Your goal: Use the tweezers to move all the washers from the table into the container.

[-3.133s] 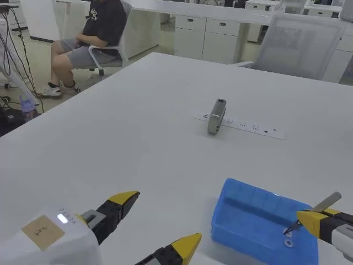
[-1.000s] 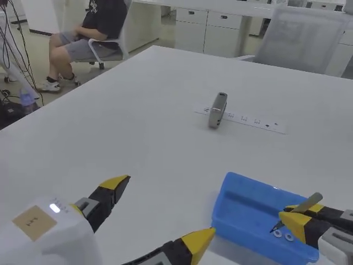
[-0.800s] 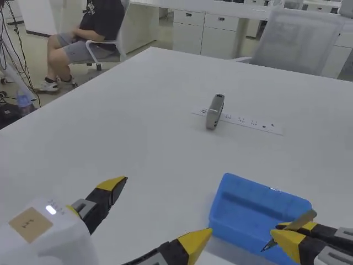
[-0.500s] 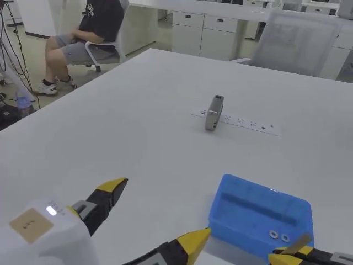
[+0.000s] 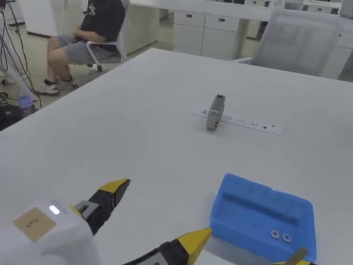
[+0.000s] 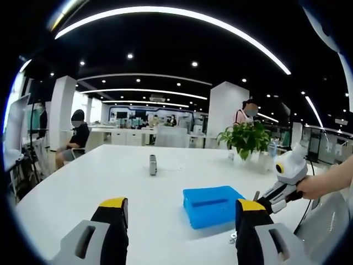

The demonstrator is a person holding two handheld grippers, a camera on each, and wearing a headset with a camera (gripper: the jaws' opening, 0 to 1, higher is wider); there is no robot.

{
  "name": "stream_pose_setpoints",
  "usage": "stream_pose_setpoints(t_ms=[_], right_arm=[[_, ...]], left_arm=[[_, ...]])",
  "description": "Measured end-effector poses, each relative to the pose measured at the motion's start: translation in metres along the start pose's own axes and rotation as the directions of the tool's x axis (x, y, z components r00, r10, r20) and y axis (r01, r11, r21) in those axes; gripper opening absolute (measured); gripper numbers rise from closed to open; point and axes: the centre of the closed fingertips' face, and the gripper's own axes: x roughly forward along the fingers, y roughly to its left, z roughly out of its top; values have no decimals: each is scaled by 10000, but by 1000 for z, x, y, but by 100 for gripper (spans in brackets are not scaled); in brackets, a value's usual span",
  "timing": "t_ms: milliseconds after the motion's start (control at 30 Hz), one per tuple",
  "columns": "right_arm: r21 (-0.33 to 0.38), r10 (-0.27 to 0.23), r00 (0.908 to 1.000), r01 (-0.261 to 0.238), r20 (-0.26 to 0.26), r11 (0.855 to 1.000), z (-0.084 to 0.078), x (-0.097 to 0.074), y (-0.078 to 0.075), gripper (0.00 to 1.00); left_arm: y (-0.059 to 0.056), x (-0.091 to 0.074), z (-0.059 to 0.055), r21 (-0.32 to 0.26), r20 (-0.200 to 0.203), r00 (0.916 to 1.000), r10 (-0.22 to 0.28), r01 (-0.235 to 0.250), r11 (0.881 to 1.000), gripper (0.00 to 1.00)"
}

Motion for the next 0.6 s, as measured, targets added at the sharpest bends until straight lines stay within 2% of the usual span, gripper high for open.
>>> stream_pose_setpoints(t_ms=[433, 533, 600], right_arm=[[-570, 202, 9996, -212, -178, 9981, 0, 2, 7, 4], [-1220, 206, 9992, -245, -334, 9922, -1, 4, 10, 4], [-1931, 201, 9985, -295, -504, 9807, -2, 4, 13, 4]], left_arm=[[-2, 1, -1, 33, -94, 9999, -90, 90, 10000, 80], [-2, 1, -2, 68, -128, 9999, -108, 109, 9999, 80], [-2, 1, -2, 76, -118, 9999, -93, 94, 9999, 80]])
